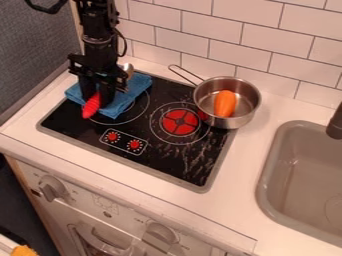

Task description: Put the red spoon on the right burner

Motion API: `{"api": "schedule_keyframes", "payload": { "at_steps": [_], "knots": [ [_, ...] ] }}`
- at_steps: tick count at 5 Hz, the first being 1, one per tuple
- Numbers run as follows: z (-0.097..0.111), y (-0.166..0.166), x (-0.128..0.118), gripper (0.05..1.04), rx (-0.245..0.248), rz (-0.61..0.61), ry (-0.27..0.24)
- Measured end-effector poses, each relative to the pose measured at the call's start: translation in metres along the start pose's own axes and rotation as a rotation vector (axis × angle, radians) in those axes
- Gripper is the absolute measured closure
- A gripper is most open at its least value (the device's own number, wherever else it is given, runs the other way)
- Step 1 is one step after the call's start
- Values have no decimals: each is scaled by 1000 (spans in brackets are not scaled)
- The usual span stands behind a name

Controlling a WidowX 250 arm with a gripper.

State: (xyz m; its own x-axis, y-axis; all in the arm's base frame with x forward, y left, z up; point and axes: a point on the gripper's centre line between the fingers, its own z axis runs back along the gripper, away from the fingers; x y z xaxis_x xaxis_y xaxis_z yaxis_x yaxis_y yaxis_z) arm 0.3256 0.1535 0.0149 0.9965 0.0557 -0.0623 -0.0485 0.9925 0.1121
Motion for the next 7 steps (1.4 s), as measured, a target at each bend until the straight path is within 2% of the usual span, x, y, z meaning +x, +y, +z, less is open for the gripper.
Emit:
{"api": "schedule_keyframes", "payload": {
  "at_steps": [1, 2, 3, 4, 5, 7],
  "knots": [
    [15, -8, 0, 692, 8, -5, -40],
    [72, -39, 2, 692, 21, -33, -180],
    [91, -88, -10, 692, -37, -64, -188],
    [77, -130, -24, 692, -138, -69, -140],
    [54, -150, -37, 692, -192, -43, -67],
    [24, -152, -67, 692, -184, 61, 17]
  ]
}}
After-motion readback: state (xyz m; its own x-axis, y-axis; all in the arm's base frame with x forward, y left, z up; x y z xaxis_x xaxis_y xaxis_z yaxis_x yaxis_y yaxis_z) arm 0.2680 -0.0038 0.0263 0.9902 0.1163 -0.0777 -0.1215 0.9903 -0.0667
